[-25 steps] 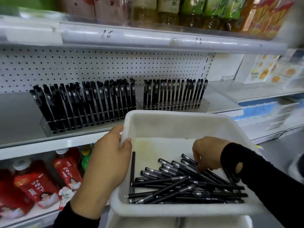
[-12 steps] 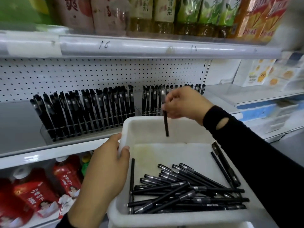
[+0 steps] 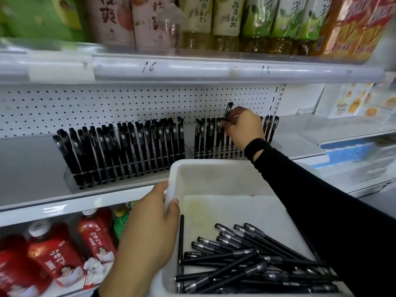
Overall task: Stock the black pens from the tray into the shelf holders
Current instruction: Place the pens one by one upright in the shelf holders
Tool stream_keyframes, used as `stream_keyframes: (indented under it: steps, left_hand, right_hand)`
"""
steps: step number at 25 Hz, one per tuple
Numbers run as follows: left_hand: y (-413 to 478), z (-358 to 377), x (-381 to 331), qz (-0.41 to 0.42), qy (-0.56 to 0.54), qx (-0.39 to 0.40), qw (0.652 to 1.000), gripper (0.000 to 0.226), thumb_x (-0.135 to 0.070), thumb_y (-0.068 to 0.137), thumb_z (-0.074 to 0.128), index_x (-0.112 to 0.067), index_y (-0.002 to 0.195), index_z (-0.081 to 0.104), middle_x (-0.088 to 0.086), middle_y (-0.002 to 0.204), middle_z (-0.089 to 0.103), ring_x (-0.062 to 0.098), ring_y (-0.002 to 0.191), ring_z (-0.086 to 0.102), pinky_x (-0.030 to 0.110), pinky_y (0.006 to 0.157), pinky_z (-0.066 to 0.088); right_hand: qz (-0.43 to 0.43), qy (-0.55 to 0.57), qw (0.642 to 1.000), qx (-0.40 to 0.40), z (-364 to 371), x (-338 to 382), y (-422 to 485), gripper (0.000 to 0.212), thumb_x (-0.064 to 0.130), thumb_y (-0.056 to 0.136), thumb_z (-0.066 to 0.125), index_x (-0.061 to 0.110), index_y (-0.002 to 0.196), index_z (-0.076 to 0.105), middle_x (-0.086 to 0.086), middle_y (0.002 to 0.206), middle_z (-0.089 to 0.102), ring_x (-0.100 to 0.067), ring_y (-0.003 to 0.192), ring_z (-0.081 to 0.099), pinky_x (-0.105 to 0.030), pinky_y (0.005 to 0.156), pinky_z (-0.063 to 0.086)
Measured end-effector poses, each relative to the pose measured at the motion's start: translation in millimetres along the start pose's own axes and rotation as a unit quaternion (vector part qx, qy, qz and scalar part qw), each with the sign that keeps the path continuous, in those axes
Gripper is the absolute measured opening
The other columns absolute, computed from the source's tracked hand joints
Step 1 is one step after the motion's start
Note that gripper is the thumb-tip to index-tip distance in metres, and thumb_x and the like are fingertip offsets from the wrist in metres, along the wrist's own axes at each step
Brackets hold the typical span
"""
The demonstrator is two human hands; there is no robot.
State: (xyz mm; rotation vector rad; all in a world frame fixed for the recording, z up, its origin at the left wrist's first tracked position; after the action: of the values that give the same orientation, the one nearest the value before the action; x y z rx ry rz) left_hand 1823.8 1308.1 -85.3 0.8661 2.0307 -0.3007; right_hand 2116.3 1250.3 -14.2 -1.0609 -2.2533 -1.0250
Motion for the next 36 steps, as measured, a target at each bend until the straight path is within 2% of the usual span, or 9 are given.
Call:
stream_keyframes:
  steps: [5, 12, 17, 22, 25, 28, 32, 34, 36]
  left_hand:
    - [1, 1, -2, 0.001, 0.008, 0.001, 1.000, 0.028, -0.028, 0.100, 0.049, -0.040, 0.126, 0.053, -0.018, 0.090, 0.065, 0.000, 0.078, 0.060, 0.015, 0.061, 0.042]
    - [1, 1, 0, 0.000, 0.002, 0.002, 1.000, 0.031, -0.027, 0.100, 0.049, -0.040, 0.127, 0.054, -0.020, 0.090, 0.065, -0.001, 0.078, 0.061, 0.017, 0.062, 0.043]
    - [1, 1, 0, 0.001, 0.001, 0.003, 1.000, 0.031, -0.028, 0.100, 0.049, -0.042, 0.128, 0.052, -0.022, 0.092, 0.064, -0.002, 0.081, 0.060, 0.016, 0.063, 0.043]
    - [2, 1, 0, -0.001, 0.001, 0.006, 1.000, 0.031, -0.029, 0.100, 0.049, -0.041, 0.129, 0.051, -0.021, 0.092, 0.065, 0.001, 0.079, 0.062, 0.019, 0.063, 0.044]
    - [2, 2, 1, 0.000, 0.000, 0.002, 1.000, 0.032, -0.028, 0.100, 0.049, -0.042, 0.129, 0.051, -0.022, 0.092, 0.064, -0.001, 0.080, 0.062, 0.018, 0.063, 0.044]
    - [3, 3, 1, 0.000, 0.001, 0.004, 1.000, 0.032, -0.027, 0.100, 0.049, -0.042, 0.129, 0.052, -0.023, 0.093, 0.064, -0.002, 0.082, 0.061, 0.017, 0.065, 0.045]
    - [3, 2, 1, 0.001, 0.006, 0.003, 1.000, 0.032, -0.027, 0.101, 0.048, -0.040, 0.130, 0.052, -0.020, 0.094, 0.065, -0.001, 0.081, 0.060, 0.016, 0.062, 0.042]
    - [2, 1, 2, 0.001, 0.000, 0.005, 1.000, 0.031, -0.027, 0.101, 0.048, -0.040, 0.129, 0.053, -0.019, 0.093, 0.065, -0.001, 0.081, 0.060, 0.016, 0.062, 0.041]
    - [2, -1, 1, 0.003, 0.002, 0.003, 1.000, 0.031, -0.027, 0.100, 0.048, -0.040, 0.128, 0.054, -0.019, 0.093, 0.066, -0.001, 0.082, 0.060, 0.016, 0.063, 0.042]
  right_hand:
    - [-0.011, 0.034, 0.999, 0.005, 15, -4, 5, 0.008, 0.015, 0.087, 0.071, 0.016, 0.091, 0.064, -0.008, 0.082, 0.065, -0.033, 0.085, 0.068, -0.046, 0.080, 0.059]
    - [-0.078, -0.105, 0.991, 0.018, 19, 19, -1, 0.016, 0.021, 0.091, 0.068, 0.008, 0.101, 0.064, -0.010, 0.093, 0.068, -0.028, 0.084, 0.064, -0.030, 0.076, 0.053]
    - [-0.039, -0.126, 0.989, 0.061, 33, -6, -3, 0.016, 0.020, 0.091, 0.068, 0.005, 0.094, 0.068, -0.012, 0.093, 0.068, -0.030, 0.088, 0.066, -0.036, 0.081, 0.057]
    - [0.013, -0.236, 0.958, 0.160, 53, -22, 11, 0.035, 0.041, 0.095, 0.062, 0.008, 0.091, 0.074, -0.006, 0.093, 0.071, -0.024, 0.087, 0.067, -0.029, 0.082, 0.055]
    - [0.020, -0.264, 0.947, 0.183, 61, -24, 15, 0.037, 0.044, 0.095, 0.060, 0.009, 0.093, 0.072, -0.006, 0.096, 0.070, -0.023, 0.083, 0.063, -0.026, 0.077, 0.051]
    - [0.008, -0.242, 0.956, 0.164, 60, -25, 8, 0.033, 0.039, 0.092, 0.067, 0.007, 0.092, 0.071, -0.007, 0.096, 0.070, -0.023, 0.080, 0.062, -0.026, 0.073, 0.049]
    - [0.013, -0.178, 0.977, 0.120, 40, -21, -9, 0.026, 0.033, 0.090, 0.071, 0.008, 0.096, 0.075, -0.007, 0.097, 0.072, -0.024, 0.088, 0.067, -0.030, 0.079, 0.056]
    - [-0.022, -0.186, 0.978, 0.092, 19, -6, -22, 0.021, 0.032, 0.092, 0.068, 0.012, 0.093, 0.073, -0.005, 0.091, 0.072, -0.023, 0.083, 0.067, -0.033, 0.078, 0.057]
    - [-0.082, -0.194, 0.976, 0.056, -7, 18, -42, 0.019, 0.036, 0.093, 0.064, 0.019, 0.085, 0.068, 0.003, 0.077, 0.068, -0.015, 0.073, 0.064, -0.028, 0.067, 0.051]
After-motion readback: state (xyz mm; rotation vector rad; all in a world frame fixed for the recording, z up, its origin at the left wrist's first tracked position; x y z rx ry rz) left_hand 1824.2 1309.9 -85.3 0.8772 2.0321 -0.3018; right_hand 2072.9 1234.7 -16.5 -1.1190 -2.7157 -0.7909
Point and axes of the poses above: each hand's wrist, its own y-axis towards the middle knuckle, its own z-axis out of the palm, x = y × z, the point moved 7 cm from there along y, towards the middle knuckle
